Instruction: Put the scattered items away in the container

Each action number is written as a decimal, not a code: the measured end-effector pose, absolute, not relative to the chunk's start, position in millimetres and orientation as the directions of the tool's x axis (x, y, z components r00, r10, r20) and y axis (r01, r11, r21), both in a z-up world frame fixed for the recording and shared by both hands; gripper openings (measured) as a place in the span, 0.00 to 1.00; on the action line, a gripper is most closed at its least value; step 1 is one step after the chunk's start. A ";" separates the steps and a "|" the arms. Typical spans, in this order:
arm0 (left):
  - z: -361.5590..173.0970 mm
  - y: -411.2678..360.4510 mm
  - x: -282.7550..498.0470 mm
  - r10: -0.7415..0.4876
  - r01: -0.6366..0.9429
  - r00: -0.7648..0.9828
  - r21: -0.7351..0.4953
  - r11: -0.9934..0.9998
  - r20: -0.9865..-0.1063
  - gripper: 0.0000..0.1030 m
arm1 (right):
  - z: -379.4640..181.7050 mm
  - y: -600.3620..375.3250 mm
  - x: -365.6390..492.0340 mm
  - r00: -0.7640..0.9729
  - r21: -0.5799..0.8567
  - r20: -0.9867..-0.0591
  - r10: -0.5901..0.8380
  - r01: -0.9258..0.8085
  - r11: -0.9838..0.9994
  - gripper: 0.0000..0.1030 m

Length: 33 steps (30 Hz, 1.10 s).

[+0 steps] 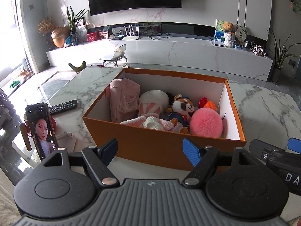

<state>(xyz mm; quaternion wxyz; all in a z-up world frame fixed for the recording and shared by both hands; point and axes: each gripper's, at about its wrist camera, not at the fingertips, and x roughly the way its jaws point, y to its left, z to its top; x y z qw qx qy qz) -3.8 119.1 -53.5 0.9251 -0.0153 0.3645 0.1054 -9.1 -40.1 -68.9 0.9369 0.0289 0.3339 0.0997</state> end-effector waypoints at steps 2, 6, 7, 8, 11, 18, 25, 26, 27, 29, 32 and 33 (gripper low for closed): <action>-54.1 118.3 -4.0 0.181 -0.203 0.710 0.049 0.978 -0.681 0.87 | -69.5 -40.0 -8.9 0.754 0.123 -0.622 0.209 -0.170 0.978 0.88; -55.4 115.2 -4.9 0.175 -0.193 0.708 0.051 0.980 -0.684 0.87 | -71.3 -39.9 -9.6 0.748 0.129 -0.628 0.216 -0.173 0.976 0.88; -55.8 114.1 -5.0 0.174 -0.190 0.708 0.053 0.980 -0.684 0.87 | -71.5 -39.9 -9.8 0.747 0.130 -0.628 0.217 -0.174 0.976 0.88; -56.0 113.2 -5.0 0.171 -0.186 0.708 0.053 0.981 -0.685 0.87 | -71.6 -39.8 -10.1 0.746 0.131 -0.629 0.219 -0.176 0.976 0.88; -55.9 111.4 -6.0 0.171 -0.184 0.707 0.055 0.981 -0.686 0.87 | -71.9 -39.2 -11.6 0.745 0.129 -0.629 0.221 -0.181 0.975 0.88; -55.0 109.9 -7.2 0.175 -0.180 0.708 0.065 0.981 -0.684 0.87 | -72.0 -39.2 -13.4 0.745 0.130 -0.631 0.218 -0.176 0.976 0.88; -53.2 108.9 -6.4 0.174 -0.163 0.703 0.081 0.983 -0.690 0.87 | -70.2 -38.8 -14.5 0.750 0.127 -0.626 0.214 -0.173 0.977 0.88; -52.8 108.8 -6.0 0.173 -0.161 0.701 0.083 0.983 -0.692 0.87 | -69.8 -38.6 -14.5 0.751 0.127 -0.625 0.214 -0.173 0.977 0.88; -52.2 108.6 -5.6 0.171 -0.157 0.699 0.085 0.984 -0.695 0.87 | -69.3 -38.4 -14.5 0.751 0.128 -0.624 0.214 -0.172 0.977 0.88; -50.9 108.5 -4.5 0.168 -0.152 0.694 0.085 0.985 -0.700 0.87 | -68.3 -38.5 -14.3 0.753 0.131 -0.621 0.216 -0.172 0.976 0.88; -47.7 108.5 -3.2 0.164 -0.146 0.692 0.086 0.985 -0.702 0.87 | -66.4 -38.8 -13.9 0.756 0.134 -0.618 0.217 -0.171 0.976 0.88; -46.3 108.3 -2.8 0.164 -0.144 0.693 0.088 0.986 -0.702 0.87 | -65.5 -39.1 -13.7 0.756 0.136 -0.617 0.218 -0.171 0.976 0.88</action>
